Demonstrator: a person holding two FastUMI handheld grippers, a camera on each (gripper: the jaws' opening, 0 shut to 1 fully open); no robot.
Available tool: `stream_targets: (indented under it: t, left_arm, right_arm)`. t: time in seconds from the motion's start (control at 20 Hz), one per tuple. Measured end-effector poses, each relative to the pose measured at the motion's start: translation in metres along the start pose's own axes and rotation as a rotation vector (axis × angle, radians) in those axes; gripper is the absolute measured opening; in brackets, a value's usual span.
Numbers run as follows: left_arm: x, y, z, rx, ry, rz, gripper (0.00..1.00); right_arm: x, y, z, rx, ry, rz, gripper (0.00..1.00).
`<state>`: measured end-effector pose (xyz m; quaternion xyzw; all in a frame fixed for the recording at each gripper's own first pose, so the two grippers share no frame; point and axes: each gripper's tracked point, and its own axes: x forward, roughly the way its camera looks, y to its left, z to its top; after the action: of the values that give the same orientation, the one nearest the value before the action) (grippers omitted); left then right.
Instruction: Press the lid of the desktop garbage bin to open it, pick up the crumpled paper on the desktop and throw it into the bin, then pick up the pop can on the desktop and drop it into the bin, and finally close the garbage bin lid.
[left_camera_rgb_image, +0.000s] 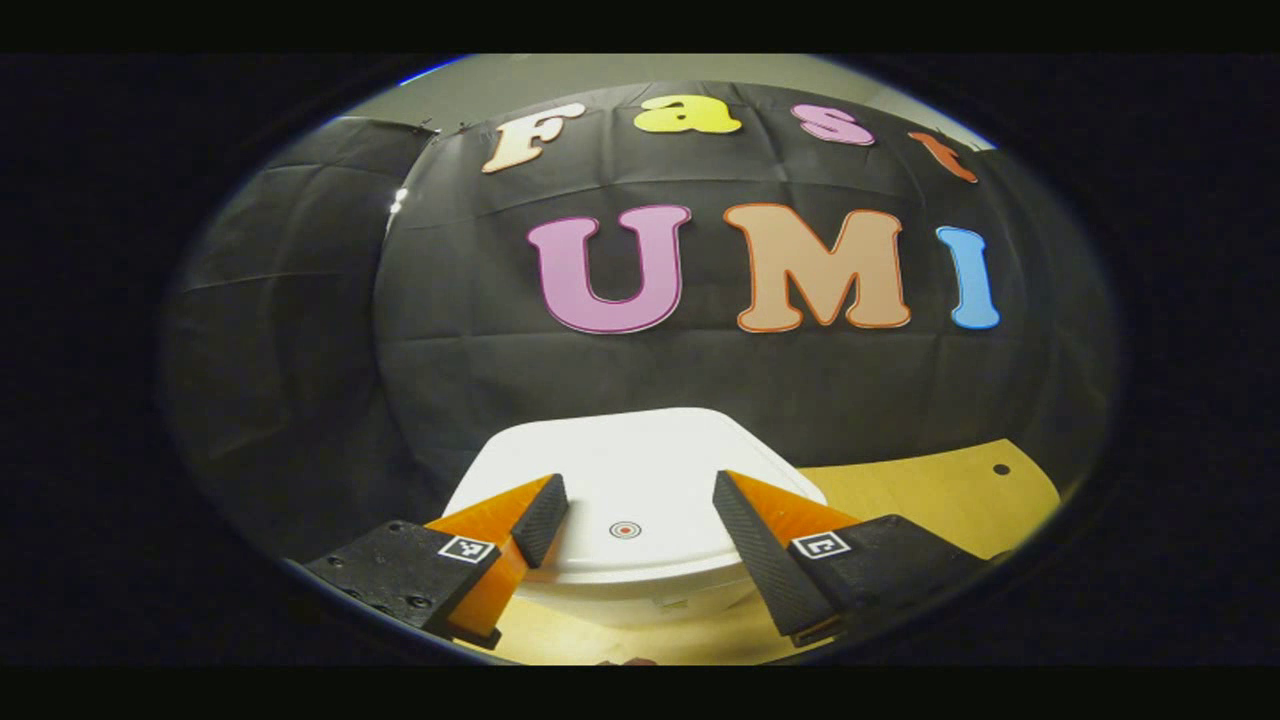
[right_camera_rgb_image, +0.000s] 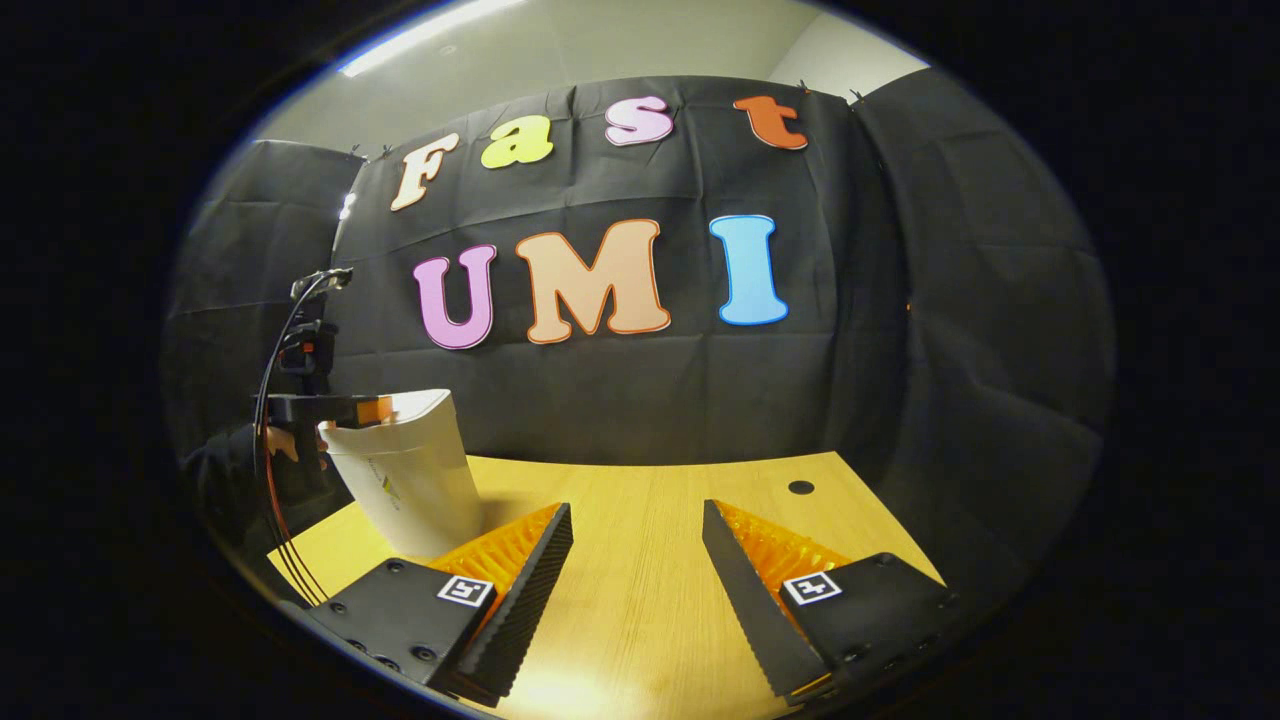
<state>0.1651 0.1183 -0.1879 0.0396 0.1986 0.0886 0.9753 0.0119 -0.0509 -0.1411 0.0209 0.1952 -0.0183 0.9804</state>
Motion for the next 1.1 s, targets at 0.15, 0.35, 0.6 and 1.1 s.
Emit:
stream_targets:
  t: [0.15,0.35,0.6,1.1]
  left_arm:
    - [0.001,-0.001,-0.004,-0.033,-0.003,0.002,0.92]
    - [-0.006,-0.002,0.007,-0.011,-0.095,-0.037,0.92]
    - [-0.001,-0.003,0.013,-0.023,-0.092,-0.045,0.92]
    - [-0.170,-0.085,0.111,-0.120,-0.397,-0.164,0.92]
  right_arm:
    - [0.005,0.007,-0.005,-0.016,0.012,0.018,0.90]
    - [0.010,0.014,-0.007,-0.040,0.023,0.037,0.90]
    - [0.005,0.005,0.021,-0.016,-0.020,0.026,0.90]
    - [-0.044,-0.023,0.099,0.019,-0.248,0.063,0.94]
